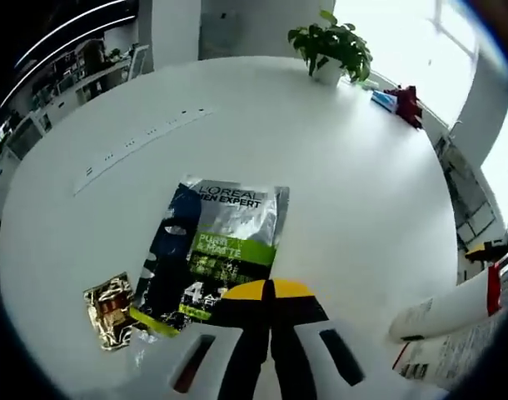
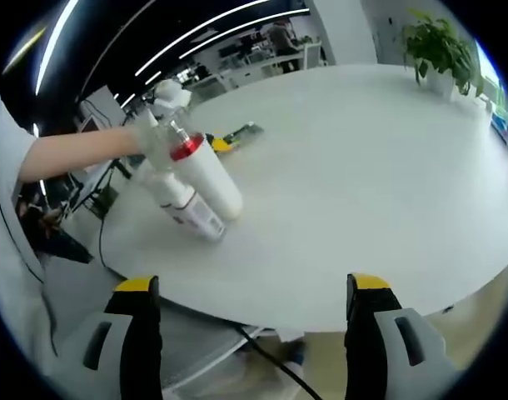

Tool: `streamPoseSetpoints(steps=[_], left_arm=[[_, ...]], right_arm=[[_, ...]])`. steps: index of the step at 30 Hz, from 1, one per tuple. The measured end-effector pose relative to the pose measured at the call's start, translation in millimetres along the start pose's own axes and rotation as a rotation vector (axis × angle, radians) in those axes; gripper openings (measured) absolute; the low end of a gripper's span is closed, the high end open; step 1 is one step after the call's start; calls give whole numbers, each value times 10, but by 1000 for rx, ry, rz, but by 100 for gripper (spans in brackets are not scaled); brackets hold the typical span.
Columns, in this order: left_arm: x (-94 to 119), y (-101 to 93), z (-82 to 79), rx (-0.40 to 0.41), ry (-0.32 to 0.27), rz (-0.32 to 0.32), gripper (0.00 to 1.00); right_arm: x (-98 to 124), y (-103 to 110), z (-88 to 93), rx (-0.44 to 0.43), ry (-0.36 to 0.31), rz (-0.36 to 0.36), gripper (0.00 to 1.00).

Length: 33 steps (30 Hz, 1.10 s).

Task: Arrange the skincare products in the storage area until every visible bottle or jar stands upright without overlapping.

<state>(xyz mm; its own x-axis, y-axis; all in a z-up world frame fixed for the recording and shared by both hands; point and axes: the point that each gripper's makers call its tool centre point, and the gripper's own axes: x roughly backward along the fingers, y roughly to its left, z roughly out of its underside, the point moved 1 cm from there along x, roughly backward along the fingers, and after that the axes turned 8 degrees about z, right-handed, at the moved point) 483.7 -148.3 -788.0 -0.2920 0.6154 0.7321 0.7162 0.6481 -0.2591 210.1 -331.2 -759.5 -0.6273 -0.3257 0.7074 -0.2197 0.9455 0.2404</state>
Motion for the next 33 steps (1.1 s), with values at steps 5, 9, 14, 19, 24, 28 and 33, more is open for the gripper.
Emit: streamPoseSetpoints(steps=[5,9,14,19,24,28,33], left_arm=[[313,40,-192,32,-90,-24,3],[549,144,-236,53,-134,-54,3],[892,86,-156,96,-182,-101,3],[1191,269,-67,170,-234,-124,3],[1448,249,58,232,-297,-124,3],[1615,68,212,265,-324,-120,3],[1834,55,390,315,-379,-110,3]], right_arm=[[42,125,-49,18,-10,-19,92],[102,192,-74,46,-17,-30,92],[197,281,-125,61,-48,-41,92],[285,476,-151,108,-60,-70,92],[349,696,-141,143,-77,-97,92],[403,875,-82,169,-78,-114,92],[488,1184,-59,215,-80,-153,92]])
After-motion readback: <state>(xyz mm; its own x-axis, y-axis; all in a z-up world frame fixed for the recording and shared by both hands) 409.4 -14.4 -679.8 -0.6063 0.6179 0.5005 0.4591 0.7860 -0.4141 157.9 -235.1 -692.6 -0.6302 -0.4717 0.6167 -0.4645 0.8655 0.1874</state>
